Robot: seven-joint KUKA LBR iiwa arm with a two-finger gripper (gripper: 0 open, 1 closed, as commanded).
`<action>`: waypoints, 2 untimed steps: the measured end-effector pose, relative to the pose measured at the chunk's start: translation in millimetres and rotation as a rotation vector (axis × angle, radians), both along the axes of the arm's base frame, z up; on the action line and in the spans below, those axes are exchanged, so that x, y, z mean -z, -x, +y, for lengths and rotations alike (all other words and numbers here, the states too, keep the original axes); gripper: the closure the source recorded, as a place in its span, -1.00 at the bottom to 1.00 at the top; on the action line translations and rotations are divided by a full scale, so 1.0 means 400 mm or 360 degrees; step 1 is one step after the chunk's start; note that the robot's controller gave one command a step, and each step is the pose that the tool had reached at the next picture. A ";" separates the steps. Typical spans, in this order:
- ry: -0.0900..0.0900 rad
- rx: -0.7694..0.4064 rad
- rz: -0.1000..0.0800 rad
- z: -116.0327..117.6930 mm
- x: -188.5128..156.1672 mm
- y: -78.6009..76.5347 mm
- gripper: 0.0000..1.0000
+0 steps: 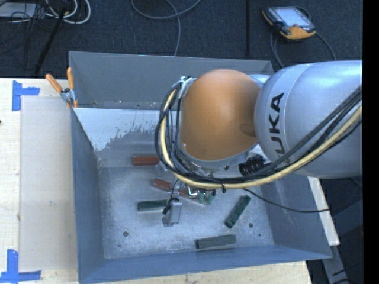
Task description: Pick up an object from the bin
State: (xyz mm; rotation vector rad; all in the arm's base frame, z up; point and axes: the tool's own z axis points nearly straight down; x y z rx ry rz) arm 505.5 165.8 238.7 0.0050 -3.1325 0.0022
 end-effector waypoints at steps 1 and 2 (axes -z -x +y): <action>-0.0002 0.0007 -0.0012 -0.002 -0.010 -0.004 -1.00; -0.0006 0.0018 -0.0023 0.004 0.125 -0.038 -1.00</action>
Offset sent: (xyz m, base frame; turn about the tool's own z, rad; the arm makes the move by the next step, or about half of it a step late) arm 0.0273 0.0041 -0.1194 0.0227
